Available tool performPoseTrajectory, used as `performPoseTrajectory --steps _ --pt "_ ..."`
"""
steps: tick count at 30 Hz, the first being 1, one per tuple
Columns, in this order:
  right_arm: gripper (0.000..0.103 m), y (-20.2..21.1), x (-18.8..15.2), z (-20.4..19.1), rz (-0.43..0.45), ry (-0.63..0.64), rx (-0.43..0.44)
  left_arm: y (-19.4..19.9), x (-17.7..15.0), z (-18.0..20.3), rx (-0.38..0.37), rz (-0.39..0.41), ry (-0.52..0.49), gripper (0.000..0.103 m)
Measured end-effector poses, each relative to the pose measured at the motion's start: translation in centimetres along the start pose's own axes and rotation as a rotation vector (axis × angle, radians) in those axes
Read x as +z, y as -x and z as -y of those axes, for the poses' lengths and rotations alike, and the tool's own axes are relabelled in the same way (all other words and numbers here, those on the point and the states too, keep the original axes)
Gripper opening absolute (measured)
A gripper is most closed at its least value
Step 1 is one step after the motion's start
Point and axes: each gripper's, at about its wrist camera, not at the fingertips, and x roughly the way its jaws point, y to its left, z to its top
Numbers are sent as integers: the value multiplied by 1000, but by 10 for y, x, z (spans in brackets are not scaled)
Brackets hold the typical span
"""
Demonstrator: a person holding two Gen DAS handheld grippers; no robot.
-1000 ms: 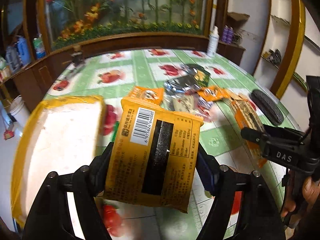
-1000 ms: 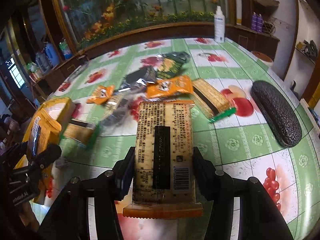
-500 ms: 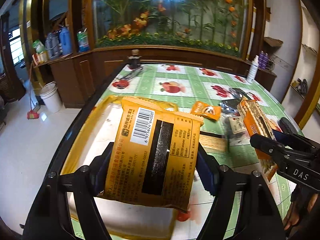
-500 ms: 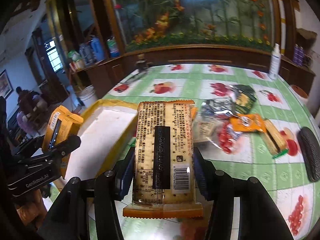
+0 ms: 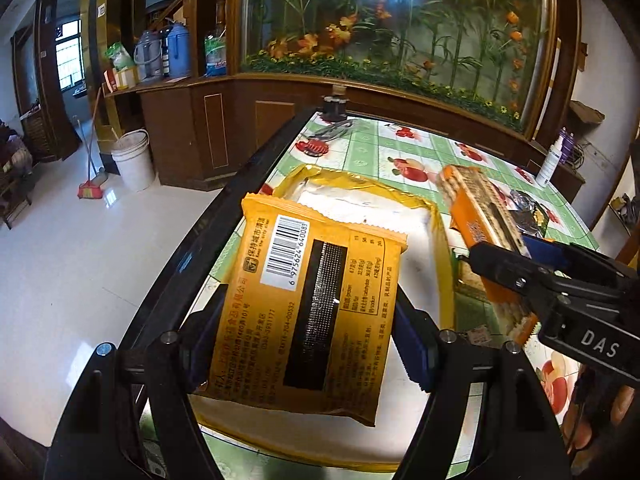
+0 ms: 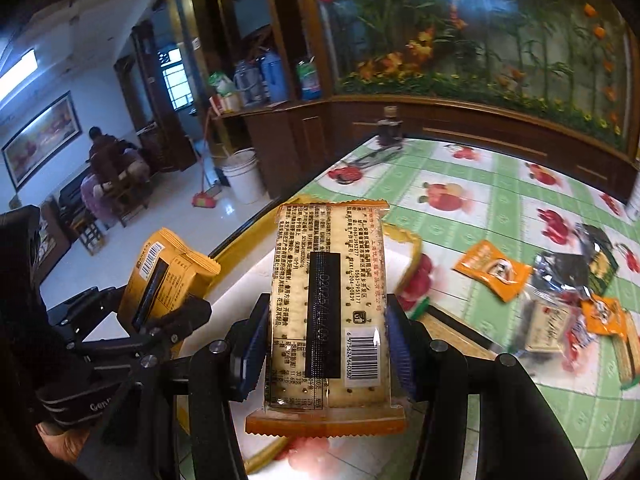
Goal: Organize snacks
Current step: 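Carry both packages over the yellow-rimmed tray and open both tools to drop them, then withdraw both tools from the tray back over the table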
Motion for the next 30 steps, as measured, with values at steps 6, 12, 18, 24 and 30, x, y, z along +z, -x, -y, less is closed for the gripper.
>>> performPoseTrajectory --steps 6,12,18,24,30 --pt "55 -40 6 -6 -58 14 24 -12 -7 -10 11 -33 7 75" --pt "55 -65 9 -13 -94 39 41 -24 -12 -18 29 -68 14 75" --pt "55 -82 6 -17 -125 59 45 -34 -17 -22 48 -100 16 75" --pt "55 -91 2 -16 -145 62 37 -40 -22 -23 56 -132 24 75" --pt "57 -96 2 -13 -162 42 30 -40 -21 -22 56 -134 34 81"
